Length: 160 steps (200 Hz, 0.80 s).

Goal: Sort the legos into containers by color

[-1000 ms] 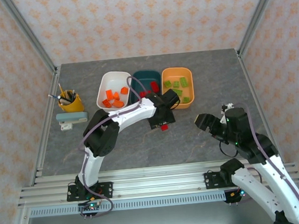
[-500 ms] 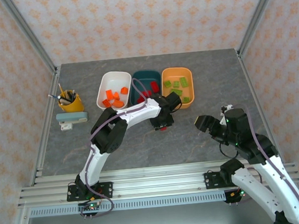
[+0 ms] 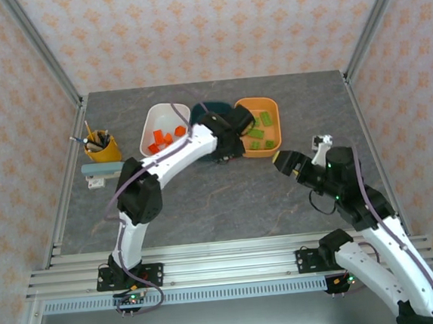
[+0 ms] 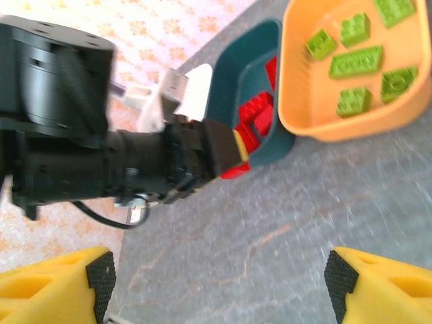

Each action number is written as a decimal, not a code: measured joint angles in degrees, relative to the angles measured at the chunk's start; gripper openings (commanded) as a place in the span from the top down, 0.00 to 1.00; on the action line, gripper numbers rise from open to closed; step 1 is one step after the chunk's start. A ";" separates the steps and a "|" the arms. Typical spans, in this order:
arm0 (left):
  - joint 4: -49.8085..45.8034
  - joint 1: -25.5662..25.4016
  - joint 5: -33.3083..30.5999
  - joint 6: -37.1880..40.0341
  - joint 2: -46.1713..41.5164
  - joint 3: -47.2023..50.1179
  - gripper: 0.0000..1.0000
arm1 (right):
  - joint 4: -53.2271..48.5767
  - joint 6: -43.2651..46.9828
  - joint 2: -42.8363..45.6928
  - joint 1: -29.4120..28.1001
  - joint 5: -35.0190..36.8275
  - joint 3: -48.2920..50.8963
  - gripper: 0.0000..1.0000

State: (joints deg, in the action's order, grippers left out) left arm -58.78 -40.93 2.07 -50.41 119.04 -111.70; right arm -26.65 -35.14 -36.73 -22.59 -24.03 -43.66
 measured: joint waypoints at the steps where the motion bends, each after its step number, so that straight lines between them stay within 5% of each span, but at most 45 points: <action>1: -0.09 0.44 0.00 0.35 -0.04 -0.33 0.69 | 0.24 0.11 -0.31 0.00 -0.02 -0.04 0.18; 57: -0.17 12.66 -1.20 9.81 5.90 -13.73 0.69 | 11.37 5.51 -18.38 -2.51 3.67 -7.41 0.18; 108: 1.11 15.61 -1.07 13.46 21.27 -27.30 0.65 | 17.07 5.77 -25.81 -3.30 6.47 -11.85 0.18; 160: 1.77 16.72 0.74 13.90 28.28 -30.29 0.48 | 17.05 4.76 -26.32 -3.41 6.71 -11.85 0.18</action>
State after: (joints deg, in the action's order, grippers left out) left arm -57.01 -24.21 2.81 -36.51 147.33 -141.99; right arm -9.61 -30.37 -63.05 -26.00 -17.32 -55.51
